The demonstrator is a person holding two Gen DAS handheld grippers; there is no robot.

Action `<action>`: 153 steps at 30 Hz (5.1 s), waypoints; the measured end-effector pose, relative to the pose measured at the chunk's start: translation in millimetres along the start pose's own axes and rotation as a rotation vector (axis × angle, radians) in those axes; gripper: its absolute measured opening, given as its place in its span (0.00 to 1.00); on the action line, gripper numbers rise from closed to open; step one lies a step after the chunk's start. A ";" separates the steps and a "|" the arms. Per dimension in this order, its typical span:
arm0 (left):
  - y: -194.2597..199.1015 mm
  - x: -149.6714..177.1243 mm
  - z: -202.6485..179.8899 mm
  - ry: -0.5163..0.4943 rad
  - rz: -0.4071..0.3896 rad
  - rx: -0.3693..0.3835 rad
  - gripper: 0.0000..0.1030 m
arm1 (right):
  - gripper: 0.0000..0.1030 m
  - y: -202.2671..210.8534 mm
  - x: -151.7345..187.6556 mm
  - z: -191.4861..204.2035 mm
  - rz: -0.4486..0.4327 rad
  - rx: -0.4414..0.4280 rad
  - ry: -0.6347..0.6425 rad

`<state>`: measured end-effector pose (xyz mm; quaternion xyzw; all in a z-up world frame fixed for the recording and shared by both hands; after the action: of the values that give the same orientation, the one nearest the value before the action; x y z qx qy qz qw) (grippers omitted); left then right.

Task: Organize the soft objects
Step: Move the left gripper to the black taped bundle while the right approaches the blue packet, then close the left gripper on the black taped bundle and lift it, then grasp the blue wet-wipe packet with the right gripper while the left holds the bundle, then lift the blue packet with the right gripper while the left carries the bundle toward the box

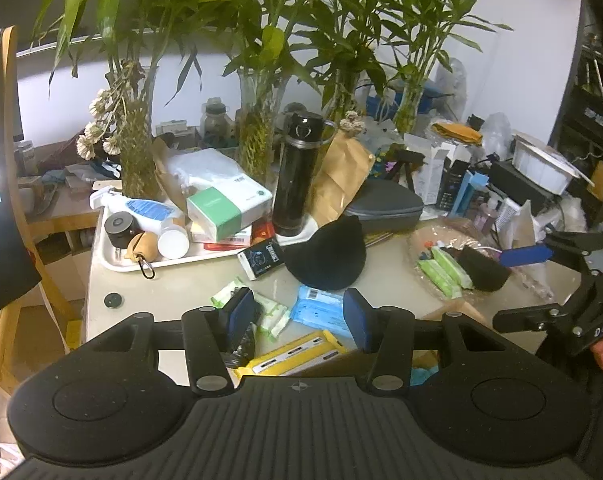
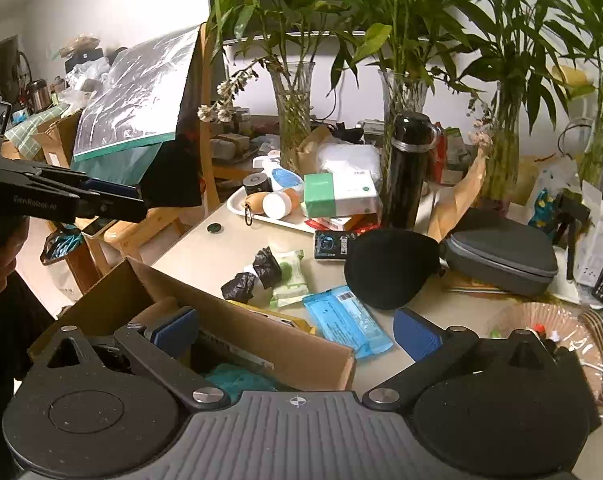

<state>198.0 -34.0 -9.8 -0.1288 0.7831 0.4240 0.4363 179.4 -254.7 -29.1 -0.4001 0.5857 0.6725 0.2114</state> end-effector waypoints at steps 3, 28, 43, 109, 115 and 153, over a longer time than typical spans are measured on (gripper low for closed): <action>-3.2 -0.1 9.2 -0.012 0.010 0.000 0.47 | 1.00 -6.2 -0.8 -6.9 -0.007 0.009 -0.020; -72.1 14.6 94.6 -0.003 0.129 -0.053 0.47 | 1.00 -72.9 -0.3 -57.4 -0.032 0.069 -0.172; -143.1 39.8 119.2 -0.008 0.341 0.056 0.48 | 1.00 -106.1 -4.1 -76.3 0.023 0.129 -0.191; -73.6 -5.3 112.9 0.098 0.144 -0.041 0.42 | 0.90 -207.1 13.5 -47.4 0.246 -0.085 0.041; -75.5 -4.0 110.4 0.082 0.151 -0.039 0.42 | 0.85 -228.4 19.9 -36.5 0.285 -0.129 0.111; -82.7 -1.6 112.8 0.068 0.181 -0.039 0.42 | 0.62 -261.9 24.5 -5.2 0.277 -0.255 0.316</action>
<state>311.0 3.1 -83.4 -0.0804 0.7976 0.4721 0.3666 363.6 -205.4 -210.3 -0.4396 0.5713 0.6924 -0.0293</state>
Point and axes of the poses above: each gripper's, at about its wrist camera, not at the fingertips, and y roughly against the way its jaws point, z to its left, x to its underside, the point moved 6 cm from there along -y, roughly the way its jaws point, and after that the axes turned 13 degrees about x, right-handed, at the moved point
